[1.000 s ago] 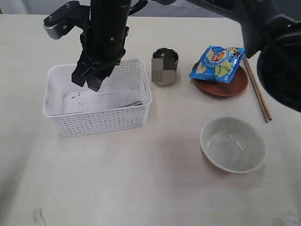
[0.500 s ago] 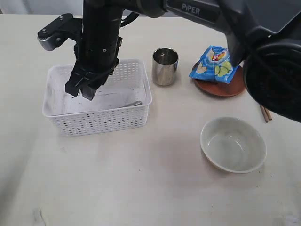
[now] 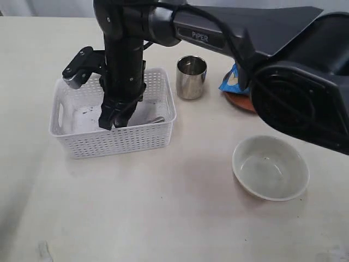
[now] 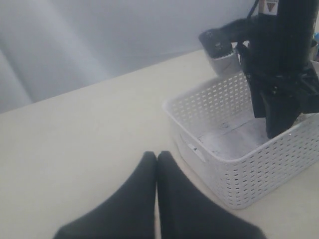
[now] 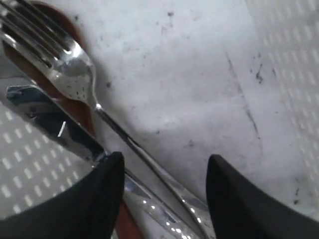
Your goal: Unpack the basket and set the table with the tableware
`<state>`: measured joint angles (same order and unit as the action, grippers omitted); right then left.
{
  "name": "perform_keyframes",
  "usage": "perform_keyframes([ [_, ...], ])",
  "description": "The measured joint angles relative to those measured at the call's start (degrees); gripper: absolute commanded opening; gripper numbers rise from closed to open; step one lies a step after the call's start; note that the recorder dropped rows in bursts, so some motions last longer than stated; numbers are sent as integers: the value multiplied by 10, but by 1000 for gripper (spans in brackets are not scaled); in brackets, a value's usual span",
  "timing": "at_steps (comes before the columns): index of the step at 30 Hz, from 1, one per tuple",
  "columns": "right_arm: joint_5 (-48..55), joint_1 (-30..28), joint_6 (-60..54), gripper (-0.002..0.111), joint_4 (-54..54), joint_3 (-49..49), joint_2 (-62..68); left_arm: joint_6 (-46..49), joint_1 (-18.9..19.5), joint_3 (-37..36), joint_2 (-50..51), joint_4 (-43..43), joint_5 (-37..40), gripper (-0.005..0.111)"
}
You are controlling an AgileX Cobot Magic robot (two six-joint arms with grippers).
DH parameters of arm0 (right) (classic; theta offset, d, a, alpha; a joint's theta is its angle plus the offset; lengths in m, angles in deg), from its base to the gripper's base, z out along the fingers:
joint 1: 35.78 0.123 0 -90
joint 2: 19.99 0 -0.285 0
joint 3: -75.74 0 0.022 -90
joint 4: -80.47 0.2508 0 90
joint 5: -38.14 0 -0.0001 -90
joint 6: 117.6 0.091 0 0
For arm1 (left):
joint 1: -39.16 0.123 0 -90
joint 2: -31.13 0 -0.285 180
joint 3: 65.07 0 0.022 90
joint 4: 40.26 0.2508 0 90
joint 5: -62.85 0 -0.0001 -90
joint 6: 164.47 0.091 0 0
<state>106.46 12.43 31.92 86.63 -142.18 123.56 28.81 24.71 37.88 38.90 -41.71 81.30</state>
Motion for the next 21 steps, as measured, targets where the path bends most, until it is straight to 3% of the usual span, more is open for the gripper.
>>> perform_keyframes([
  [6,-5,-2,-41,49,-10,-8,23,0,0,0,0,0,0,0],
  [12,-84,-2,8,1,-12,-7,28,0,0,0,0,0,0,0],
  [17,-211,0,136,0,-48,-7,44,0,0,0,0,0,0,0],
  [21,-221,0,193,0,-71,-31,58,0,0,0,0,0,0,0],
])
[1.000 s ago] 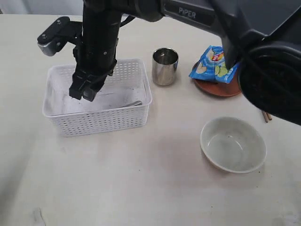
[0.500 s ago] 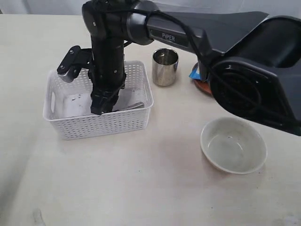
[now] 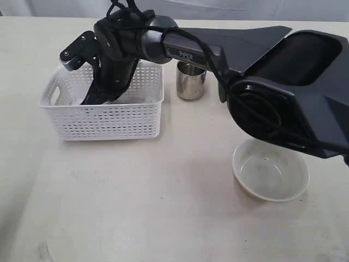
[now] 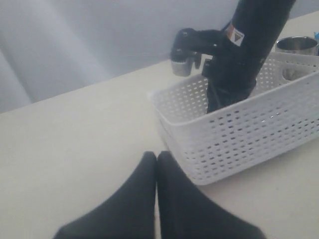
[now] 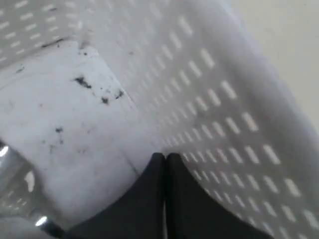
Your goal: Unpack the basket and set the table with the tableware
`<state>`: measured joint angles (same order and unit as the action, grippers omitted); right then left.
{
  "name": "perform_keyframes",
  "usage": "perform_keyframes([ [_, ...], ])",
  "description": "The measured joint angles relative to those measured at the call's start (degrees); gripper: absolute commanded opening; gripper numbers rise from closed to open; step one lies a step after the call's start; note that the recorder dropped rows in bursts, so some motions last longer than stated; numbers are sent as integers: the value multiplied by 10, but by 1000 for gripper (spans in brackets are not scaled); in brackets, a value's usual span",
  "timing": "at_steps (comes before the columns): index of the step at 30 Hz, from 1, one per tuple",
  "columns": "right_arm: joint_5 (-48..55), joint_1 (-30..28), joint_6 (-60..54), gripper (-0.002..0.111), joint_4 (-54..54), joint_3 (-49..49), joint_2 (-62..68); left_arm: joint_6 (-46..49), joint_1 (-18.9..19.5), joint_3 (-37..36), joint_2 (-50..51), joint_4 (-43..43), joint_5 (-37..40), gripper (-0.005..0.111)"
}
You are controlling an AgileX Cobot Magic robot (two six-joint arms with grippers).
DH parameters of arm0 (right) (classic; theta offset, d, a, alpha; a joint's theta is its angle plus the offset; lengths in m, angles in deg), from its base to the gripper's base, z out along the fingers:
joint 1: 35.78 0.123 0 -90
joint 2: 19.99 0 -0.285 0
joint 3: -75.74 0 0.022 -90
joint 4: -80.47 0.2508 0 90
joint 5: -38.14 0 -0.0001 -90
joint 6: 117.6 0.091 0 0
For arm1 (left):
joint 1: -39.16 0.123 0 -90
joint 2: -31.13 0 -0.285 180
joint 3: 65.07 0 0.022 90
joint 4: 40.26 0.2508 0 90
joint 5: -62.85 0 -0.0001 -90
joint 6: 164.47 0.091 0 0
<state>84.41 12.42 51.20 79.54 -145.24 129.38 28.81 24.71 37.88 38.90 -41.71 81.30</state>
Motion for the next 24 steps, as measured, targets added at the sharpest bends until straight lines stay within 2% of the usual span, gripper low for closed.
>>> perform_keyframes([
  [9,-19,-2,56,0,0,-121,9,0,0,0,0,0,0,0],
  [13,70,-4,29,0,19,-141,8,0,0,0,0,0,0,0],
  [16,183,-13,-18,1,81,-141,9,0,0,0,0,0,0,0],
  [18,220,-26,-45,10,151,-140,9,0,0,0,0,0,0,0],
  [20,230,-40,-57,27,193,-140,9,0,0,0,0,0,0,0],
  [23,232,-59,-69,52,201,-140,9,0,0,0,0,0,0,0],
  [24,233,-64,-71,55,193,-139,9,0,0,0,0,0,0,0],
])
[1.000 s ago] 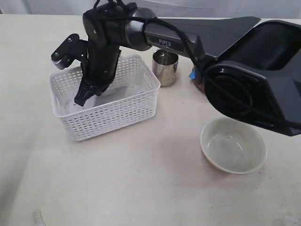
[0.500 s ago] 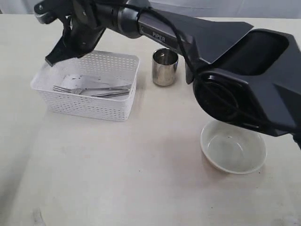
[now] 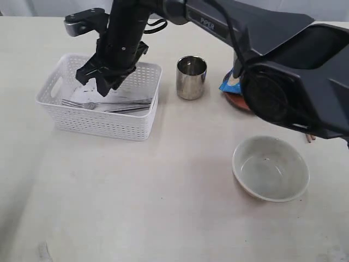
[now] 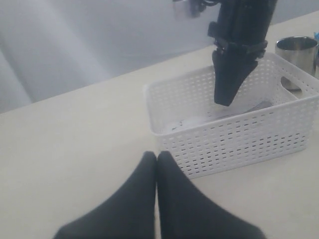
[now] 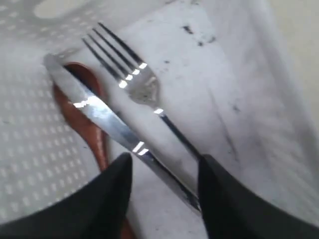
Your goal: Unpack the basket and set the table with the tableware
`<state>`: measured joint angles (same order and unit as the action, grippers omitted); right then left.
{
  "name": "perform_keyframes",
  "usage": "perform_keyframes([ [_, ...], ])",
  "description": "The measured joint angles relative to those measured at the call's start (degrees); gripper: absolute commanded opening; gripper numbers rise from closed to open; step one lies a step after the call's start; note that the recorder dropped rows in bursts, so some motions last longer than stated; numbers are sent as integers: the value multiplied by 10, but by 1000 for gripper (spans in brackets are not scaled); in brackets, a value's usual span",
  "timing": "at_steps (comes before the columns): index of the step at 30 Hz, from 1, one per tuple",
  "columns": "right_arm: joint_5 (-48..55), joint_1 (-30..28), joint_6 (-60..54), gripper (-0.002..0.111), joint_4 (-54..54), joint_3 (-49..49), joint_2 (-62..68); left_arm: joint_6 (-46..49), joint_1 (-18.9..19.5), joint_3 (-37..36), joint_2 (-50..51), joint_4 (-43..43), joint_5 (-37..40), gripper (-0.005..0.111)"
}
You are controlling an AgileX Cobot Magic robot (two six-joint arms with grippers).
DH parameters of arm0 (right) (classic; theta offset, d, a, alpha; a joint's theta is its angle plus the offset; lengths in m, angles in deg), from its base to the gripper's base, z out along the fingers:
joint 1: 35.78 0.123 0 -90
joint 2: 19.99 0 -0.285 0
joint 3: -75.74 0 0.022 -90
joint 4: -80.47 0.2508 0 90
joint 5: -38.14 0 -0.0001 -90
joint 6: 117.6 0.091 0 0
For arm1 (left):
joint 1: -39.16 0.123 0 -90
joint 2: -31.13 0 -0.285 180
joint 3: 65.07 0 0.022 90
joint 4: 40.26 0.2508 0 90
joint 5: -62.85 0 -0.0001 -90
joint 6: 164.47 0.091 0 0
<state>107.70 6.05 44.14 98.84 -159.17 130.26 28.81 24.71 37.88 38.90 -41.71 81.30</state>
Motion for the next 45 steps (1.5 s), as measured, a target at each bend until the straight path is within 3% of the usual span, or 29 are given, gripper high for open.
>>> perform_keyframes([
  [7,0,-9,-93,35,-30,0,17,0,0,0,0,0,0,0],
  [14,2,4,-191,44,-24,3,34,0,0,0,0,0,0,0],
  [28,-27,10,-280,43,-33,-5,52,0,0,0,0,0,0,0],
  [34,-28,12,-278,18,-52,-8,55,0,0,0,0,0,0,0],
  [42,-3,20,-217,20,-77,-8,17,0,0,0,0,0,0,0],
  [45,-3,20,-124,17,-76,3,-18,0,0,0,0,0,0,0],
])
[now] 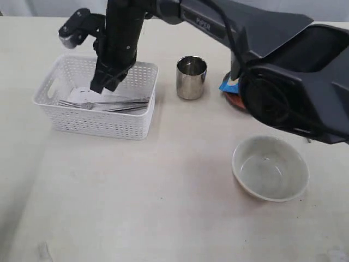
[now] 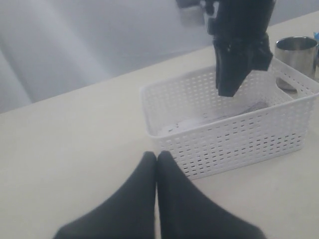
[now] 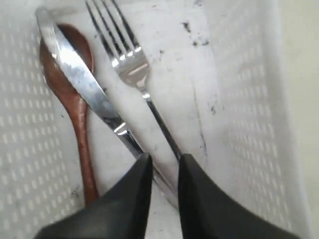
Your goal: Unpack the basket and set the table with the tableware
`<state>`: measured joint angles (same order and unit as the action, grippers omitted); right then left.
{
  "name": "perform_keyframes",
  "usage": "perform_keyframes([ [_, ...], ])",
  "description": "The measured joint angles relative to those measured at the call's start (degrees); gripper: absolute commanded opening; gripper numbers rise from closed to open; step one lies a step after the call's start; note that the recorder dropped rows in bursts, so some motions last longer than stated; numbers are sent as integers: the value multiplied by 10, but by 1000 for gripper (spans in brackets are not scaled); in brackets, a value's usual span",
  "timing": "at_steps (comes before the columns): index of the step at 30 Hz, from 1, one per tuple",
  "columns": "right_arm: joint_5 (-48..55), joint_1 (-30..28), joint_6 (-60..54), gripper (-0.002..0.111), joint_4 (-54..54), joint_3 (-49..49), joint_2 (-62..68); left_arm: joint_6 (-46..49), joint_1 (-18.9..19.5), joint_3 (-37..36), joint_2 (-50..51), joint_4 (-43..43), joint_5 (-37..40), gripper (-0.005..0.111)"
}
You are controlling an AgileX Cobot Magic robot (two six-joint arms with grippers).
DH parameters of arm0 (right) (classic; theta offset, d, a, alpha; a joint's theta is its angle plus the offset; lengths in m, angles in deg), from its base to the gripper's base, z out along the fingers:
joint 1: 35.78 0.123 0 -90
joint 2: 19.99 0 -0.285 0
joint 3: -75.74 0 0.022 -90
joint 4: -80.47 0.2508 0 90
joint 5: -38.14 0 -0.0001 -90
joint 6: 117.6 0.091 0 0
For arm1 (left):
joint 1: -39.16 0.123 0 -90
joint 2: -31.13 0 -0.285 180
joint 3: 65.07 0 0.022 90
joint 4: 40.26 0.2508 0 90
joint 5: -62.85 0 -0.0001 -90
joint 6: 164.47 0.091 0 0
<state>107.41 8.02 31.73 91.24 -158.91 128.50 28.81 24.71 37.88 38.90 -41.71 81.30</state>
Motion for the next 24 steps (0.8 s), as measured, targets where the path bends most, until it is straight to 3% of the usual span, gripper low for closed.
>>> perform_keyframes([
  [3,2,0,117,14,-27,22,-26,0,0,0,0,0,0,0],
  [5,3,0,157,21,-31,49,-39,0,0,0,0,0,0,0],
  [8,3,4,127,64,-11,88,-45,0,0,0,0,0,0,0],
  [9,5,9,108,65,-20,105,-45,0,0,0,0,0,0,0],
  [13,5,34,-9,41,-77,154,-45,0,0,0,0,0,0,0],
  [18,-69,45,-68,50,-76,171,-38,0,0,0,0,0,0,0],
  [24,-68,44,-72,55,-49,162,-20,0,0,0,0,0,0,0],
])
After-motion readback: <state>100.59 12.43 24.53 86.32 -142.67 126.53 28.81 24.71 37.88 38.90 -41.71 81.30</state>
